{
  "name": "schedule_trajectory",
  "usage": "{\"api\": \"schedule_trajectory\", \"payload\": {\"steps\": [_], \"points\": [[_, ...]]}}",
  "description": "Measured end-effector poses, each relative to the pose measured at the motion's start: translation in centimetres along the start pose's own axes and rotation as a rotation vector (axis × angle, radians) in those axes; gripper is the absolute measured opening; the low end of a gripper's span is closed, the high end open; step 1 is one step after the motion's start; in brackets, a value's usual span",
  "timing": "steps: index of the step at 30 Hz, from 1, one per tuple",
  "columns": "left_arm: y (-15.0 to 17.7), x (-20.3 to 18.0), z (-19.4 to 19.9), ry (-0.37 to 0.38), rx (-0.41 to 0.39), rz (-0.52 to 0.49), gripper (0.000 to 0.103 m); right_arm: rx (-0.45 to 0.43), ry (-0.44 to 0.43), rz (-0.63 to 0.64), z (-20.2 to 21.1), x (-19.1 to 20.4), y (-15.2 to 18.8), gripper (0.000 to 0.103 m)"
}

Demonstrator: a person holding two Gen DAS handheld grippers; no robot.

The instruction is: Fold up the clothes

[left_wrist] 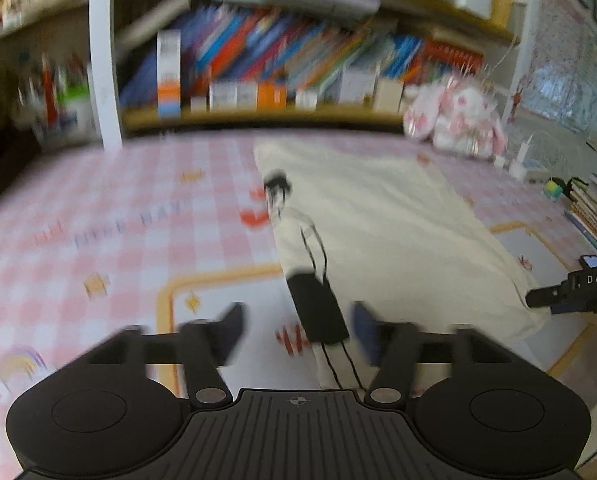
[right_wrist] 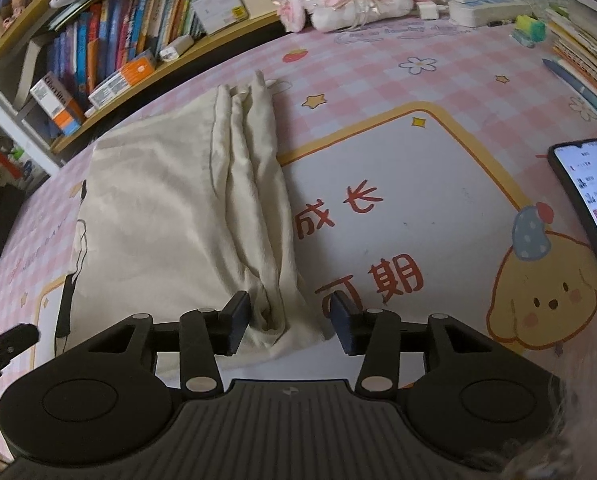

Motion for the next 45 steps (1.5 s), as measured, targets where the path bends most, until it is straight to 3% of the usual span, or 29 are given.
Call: {"api": "schedule_trajectory", "payload": {"steps": [2, 8, 17, 20, 26, 29, 32, 35, 39, 43, 45], "points": [[-0.4, -0.3, 0.3, 0.013, -0.033, -0.020, 0.081, -0.003, 0.003, -0.014, 0.0, -0.2, 0.0, 0.044], [-0.6, -2.1, -0.2, 0.077, -0.022, -0.065, 0.093, -0.005, 0.000, -0.015, -0.1, 0.0, 0.1, 0.046], [0.2, -4.7, -1.1, 0.152, 0.028, -0.135, 0.094, 0.008, -0.040, 0.003, -0.3, 0.9, 0.4, 0.046], [0.5, -5.5, -1.3, 0.171, 0.044, -0.157, 0.094, 0.020, -0.058, 0.020, -0.5, 1.3, 0.4, 0.041], [0.9, -7.2, -1.6, 0.220, 0.056, -0.205, 0.094, 0.035, -0.080, 0.128, -0.8, 1.6, 0.6, 0.017], [1.4, -8.3, -1.7, 0.242, 0.049, -0.271, 0.094, 0.059, -0.120, 0.041, -0.8, 1.1, 0.0, 0.014], [2.1, -9.7, -1.6, 0.246, 0.024, -0.374, 0.094, 0.058, -0.210, -0.146, 0.1, 0.6, -1.7, 0.013], [2.9, -11.0, -1.7, 0.243, -0.006, -0.481, 0.094, 0.044, -0.281, -0.253, 1.2, 1.0, -3.5, 0.013], [3.7, -12.4, -1.7, 0.245, -0.034, -0.583, 0.094, 0.049, -0.318, -0.270, 1.7, 2.5, -5.2, 0.013], [4.0, -13.1, -2.0, 0.242, -0.050, -0.597, 0.093, 0.051, -0.334, -0.252, 2.1, 3.9, -6.1, 0.013], [4.0, -13.2, -2.3, 0.229, -0.056, -0.597, 0.086, 0.054, -0.332, -0.234, 2.1, 4.2, -6.3, 0.013]]}}
Point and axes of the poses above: each gripper's, at about its wrist camera, not at the fingertips, and z roughly against the way its jaws point, x to its left, y to its underside, the point moved 7 cm from there along -z, roughly the way its jaws point, and after that the axes turned 9 degrees about -x, right-handed, at the moved point
